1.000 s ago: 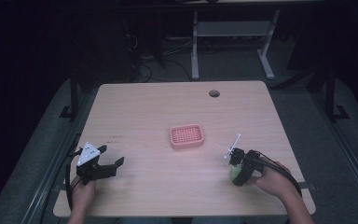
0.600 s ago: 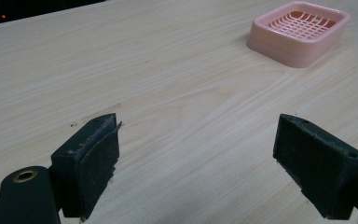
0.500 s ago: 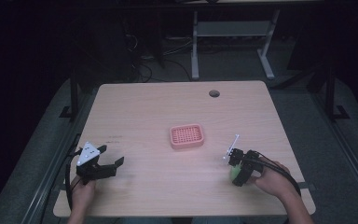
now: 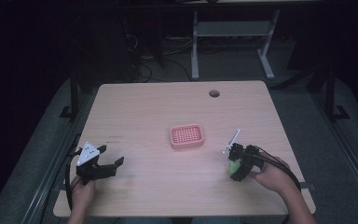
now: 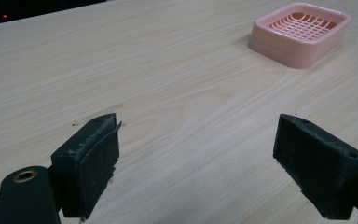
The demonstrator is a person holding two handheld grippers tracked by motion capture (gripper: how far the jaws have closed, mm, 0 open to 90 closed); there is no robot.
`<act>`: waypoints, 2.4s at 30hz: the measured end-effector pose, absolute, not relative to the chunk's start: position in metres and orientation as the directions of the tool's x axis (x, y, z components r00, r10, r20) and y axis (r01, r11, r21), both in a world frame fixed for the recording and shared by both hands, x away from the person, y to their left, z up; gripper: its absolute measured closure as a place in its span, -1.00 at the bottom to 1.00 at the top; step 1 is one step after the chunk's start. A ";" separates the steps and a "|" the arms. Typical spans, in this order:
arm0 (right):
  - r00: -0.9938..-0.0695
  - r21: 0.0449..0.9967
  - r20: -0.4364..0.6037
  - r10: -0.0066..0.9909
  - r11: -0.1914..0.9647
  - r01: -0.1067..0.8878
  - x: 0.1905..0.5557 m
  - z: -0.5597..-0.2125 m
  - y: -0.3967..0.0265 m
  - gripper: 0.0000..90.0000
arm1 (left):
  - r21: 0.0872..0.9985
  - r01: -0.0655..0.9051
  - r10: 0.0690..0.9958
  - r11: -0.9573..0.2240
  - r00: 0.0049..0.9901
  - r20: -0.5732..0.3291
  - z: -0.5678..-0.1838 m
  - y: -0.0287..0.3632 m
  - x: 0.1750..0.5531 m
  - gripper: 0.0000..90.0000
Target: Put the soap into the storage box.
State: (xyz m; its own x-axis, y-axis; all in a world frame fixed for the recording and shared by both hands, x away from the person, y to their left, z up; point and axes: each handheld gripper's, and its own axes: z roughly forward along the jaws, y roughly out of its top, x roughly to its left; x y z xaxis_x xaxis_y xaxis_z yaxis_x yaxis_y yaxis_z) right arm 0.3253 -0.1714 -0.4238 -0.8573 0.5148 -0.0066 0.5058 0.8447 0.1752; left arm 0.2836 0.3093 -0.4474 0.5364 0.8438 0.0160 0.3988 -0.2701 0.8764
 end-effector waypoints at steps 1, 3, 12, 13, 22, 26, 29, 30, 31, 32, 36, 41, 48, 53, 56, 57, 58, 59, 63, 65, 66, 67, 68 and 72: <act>-0.855 0.183 0.000 0.518 0.841 0.510 0.327 -0.422 -0.171 -0.42 | 0.877 0.398 0.844 -0.270 0.536 0.016 -0.447 0.309 0.284 -0.69; -0.856 0.189 0.002 0.517 0.841 0.508 0.331 -0.419 -0.169 -0.42 | 0.877 0.399 0.844 -0.267 0.536 0.014 -0.447 0.309 0.284 -0.69; -0.860 0.215 0.019 0.510 0.838 0.501 0.352 -0.403 -0.161 -0.42 | 0.880 0.395 0.844 -0.263 0.536 0.011 -0.447 0.310 0.284 -0.69; -0.862 0.219 0.016 0.507 0.839 0.498 0.354 -0.401 -0.159 -0.42 | 0.881 0.394 0.844 -0.262 0.536 0.011 -0.447 0.310 0.284 -0.69; -0.865 0.228 0.021 0.501 0.840 0.492 0.368 -0.395 -0.149 -0.42 | 0.882 0.393 0.845 -0.260 0.535 0.011 -0.447 0.309 0.284 -0.69; -0.866 0.223 0.025 0.500 0.841 0.493 0.375 -0.394 -0.145 -0.42 | 0.881 0.394 0.845 -0.261 0.535 0.011 -0.447 0.309 0.284 -0.69; -0.867 0.220 0.029 0.498 0.843 0.491 0.380 -0.393 -0.141 -0.42 | 0.883 0.392 0.846 -0.258 0.534 0.009 -0.447 0.309 0.284 -0.69; -0.868 0.215 0.027 0.495 0.845 0.489 0.382 -0.393 -0.138 -0.42 | 0.883 0.393 0.845 -0.258 0.534 0.010 -0.447 0.309 0.284 -0.69; -0.871 0.216 0.027 0.491 0.848 0.485 0.384 -0.392 -0.137 -0.42 | 0.883 0.393 0.846 -0.258 0.534 0.010 -0.447 0.309 0.284 -0.69; -0.872 0.216 0.030 0.488 0.849 0.483 0.386 -0.392 -0.136 -0.42 | 0.882 0.394 0.846 -0.258 0.534 0.009 -0.447 0.309 0.284 -0.69; -0.876 0.210 0.023 0.482 0.854 0.476 0.391 -0.390 -0.128 -0.42 | 0.882 0.394 0.846 -0.258 0.533 0.009 -0.447 0.309 0.284 -0.69; -0.878 0.219 0.032 0.478 0.854 0.472 0.396 -0.389 -0.122 -0.42 | 0.883 0.392 0.845 -0.259 0.535 0.010 -0.447 0.309 0.284 -0.69; -0.877 0.210 0.032 0.480 0.854 0.475 0.402 -0.389 -0.120 -0.42 | 0.881 0.391 0.843 -0.267 0.538 0.017 -0.447 0.309 0.284 -0.69; -0.877 0.210 0.031 0.479 0.855 0.474 0.406 -0.385 -0.117 -0.42 | 0.879 0.394 0.844 -0.267 0.537 0.016 -0.447 0.308 0.284 -0.69; -0.880 0.225 0.030 0.474 0.855 0.468 0.408 -0.382 -0.113 -0.42 | 0.879 0.394 0.844 -0.269 0.536 0.018 -0.447 0.308 0.284 -0.69; -0.882 0.225 0.032 0.471 0.856 0.465 0.409 -0.381 -0.112 -0.42 | 0.879 0.394 0.844 -0.268 0.536 0.017 -0.447 0.308 0.284 -0.69; -0.882 0.225 0.032 0.471 0.856 0.465 0.410 -0.380 -0.111 -0.42 | 0.879 0.394 0.844 -0.267 0.535 0.017 -0.447 0.308 0.284 -0.69; -0.883 0.223 0.026 0.469 0.858 0.462 0.411 -0.379 -0.109 -0.42 | 0.880 0.395 0.845 -0.265 0.535 0.015 -0.447 0.308 0.284 -0.69; -0.888 0.222 0.020 0.460 0.864 0.453 0.415 -0.374 -0.104 -0.42 | 0.880 0.397 0.848 -0.263 0.530 0.014 -0.448 0.308 0.284 -0.69; -0.888 0.231 0.028 0.458 0.862 0.452 0.418 -0.372 -0.101 -0.42 | 0.879 0.398 0.849 -0.263 0.528 0.015 -0.448 0.308 0.284 -0.69; -0.889 0.227 0.026 0.457 0.863 0.450 0.419 -0.371 -0.100 -0.42 | 0.879 0.397 0.850 -0.264 0.527 0.018 -0.448 0.309 0.284 -0.69; -0.890 0.224 0.020 0.456 0.865 0.448 0.420 -0.369 -0.097 -0.42 | 0.878 0.398 0.850 -0.265 0.526 0.018 -0.447 0.309 0.284 -0.69; -0.890 0.222 0.019 0.455 0.866 0.447 0.422 -0.367 -0.096 -0.42 | 0.878 0.400 0.851 -0.264 0.525 0.017 -0.447 0.309 0.284 -0.69; -0.895 0.231 0.014 0.446 0.869 0.437 0.428 -0.362 -0.088 -0.42 | 0.879 0.396 0.850 -0.264 0.526 0.018 -0.448 0.308 0.284 -0.69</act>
State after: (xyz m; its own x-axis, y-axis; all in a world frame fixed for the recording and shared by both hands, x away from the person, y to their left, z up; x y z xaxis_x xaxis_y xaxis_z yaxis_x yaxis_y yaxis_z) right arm 0.4279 -0.0875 -0.3617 -0.8949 0.4460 0.0142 0.4369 0.8693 0.2312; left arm 0.2844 0.3085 -0.4480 0.5263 0.8501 0.0185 0.3962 -0.2644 0.8793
